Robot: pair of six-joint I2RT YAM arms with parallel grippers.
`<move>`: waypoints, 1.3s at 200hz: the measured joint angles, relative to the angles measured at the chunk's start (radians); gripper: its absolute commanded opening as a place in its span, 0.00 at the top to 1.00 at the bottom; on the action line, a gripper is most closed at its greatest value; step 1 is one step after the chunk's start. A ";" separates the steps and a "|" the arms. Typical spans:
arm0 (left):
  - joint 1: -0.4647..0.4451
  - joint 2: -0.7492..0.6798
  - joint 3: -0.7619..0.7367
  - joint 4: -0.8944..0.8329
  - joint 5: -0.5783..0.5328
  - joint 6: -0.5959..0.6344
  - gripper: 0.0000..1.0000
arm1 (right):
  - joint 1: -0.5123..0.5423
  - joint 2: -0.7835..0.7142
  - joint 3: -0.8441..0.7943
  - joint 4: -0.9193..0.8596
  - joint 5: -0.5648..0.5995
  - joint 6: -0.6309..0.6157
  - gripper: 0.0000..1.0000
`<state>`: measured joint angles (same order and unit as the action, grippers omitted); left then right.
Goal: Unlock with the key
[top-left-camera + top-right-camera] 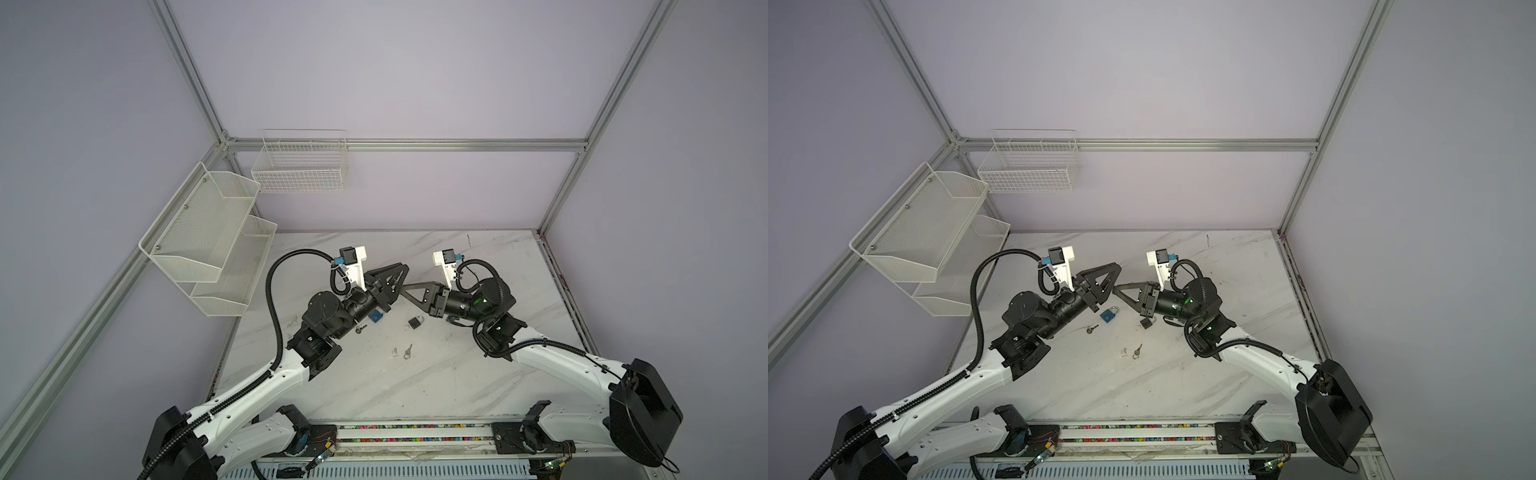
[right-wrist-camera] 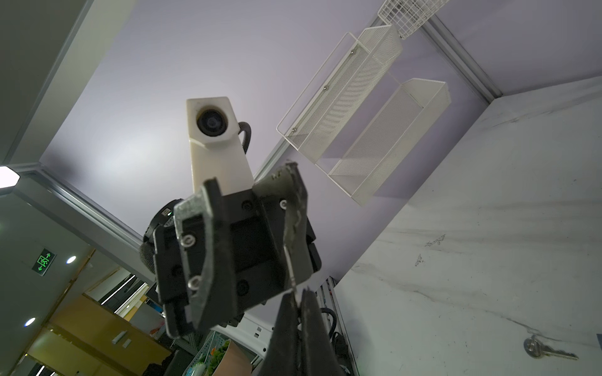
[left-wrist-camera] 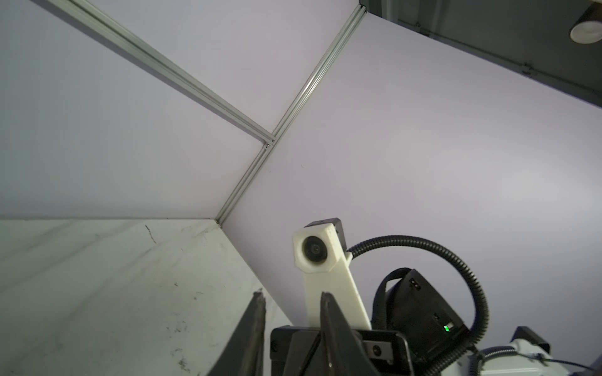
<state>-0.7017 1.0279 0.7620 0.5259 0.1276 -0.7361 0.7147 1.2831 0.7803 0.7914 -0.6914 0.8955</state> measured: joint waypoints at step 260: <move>-0.178 0.686 0.534 -0.744 -0.234 0.034 0.39 | -0.593 -0.152 -0.088 -0.785 0.077 -0.318 1.00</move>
<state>-0.8799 1.7142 1.2957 -0.2184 -0.1066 -0.7025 0.1215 1.1313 0.6926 0.0067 -0.6147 0.5777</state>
